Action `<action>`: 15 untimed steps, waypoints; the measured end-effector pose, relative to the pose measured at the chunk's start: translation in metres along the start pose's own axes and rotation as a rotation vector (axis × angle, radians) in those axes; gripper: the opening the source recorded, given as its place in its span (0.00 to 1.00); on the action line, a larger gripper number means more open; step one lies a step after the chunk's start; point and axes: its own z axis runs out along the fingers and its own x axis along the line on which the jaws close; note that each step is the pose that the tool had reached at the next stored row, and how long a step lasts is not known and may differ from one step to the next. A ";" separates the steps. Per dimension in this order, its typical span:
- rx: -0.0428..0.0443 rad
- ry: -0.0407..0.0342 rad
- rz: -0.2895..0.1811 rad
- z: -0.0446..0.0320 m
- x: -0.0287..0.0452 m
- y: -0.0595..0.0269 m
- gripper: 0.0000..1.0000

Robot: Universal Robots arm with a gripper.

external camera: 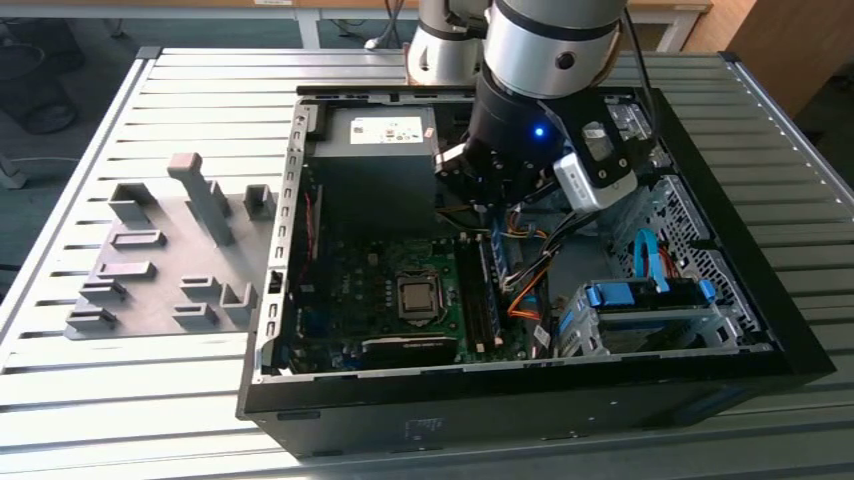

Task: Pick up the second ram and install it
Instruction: 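Insert the second ram into the second slot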

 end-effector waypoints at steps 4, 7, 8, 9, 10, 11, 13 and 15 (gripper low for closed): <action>0.0000 0.0000 0.000 0.0005 0.0000 0.0000 0.14; 0.0000 0.0000 0.000 0.0007 0.0000 0.0000 0.14; 0.0001 0.0000 0.000 0.0007 0.0000 0.0000 0.14; 0.0000 0.0000 0.000 0.0007 0.0000 0.0000 0.14; 0.0000 0.0000 0.000 0.0007 0.0000 0.0000 0.14; 0.0001 0.0000 0.000 0.0008 0.0000 0.0000 0.14; -0.0004 -0.0001 0.000 0.0015 0.0000 0.0000 0.14; -0.0003 -0.0001 0.000 0.0033 -0.0001 -0.0001 0.14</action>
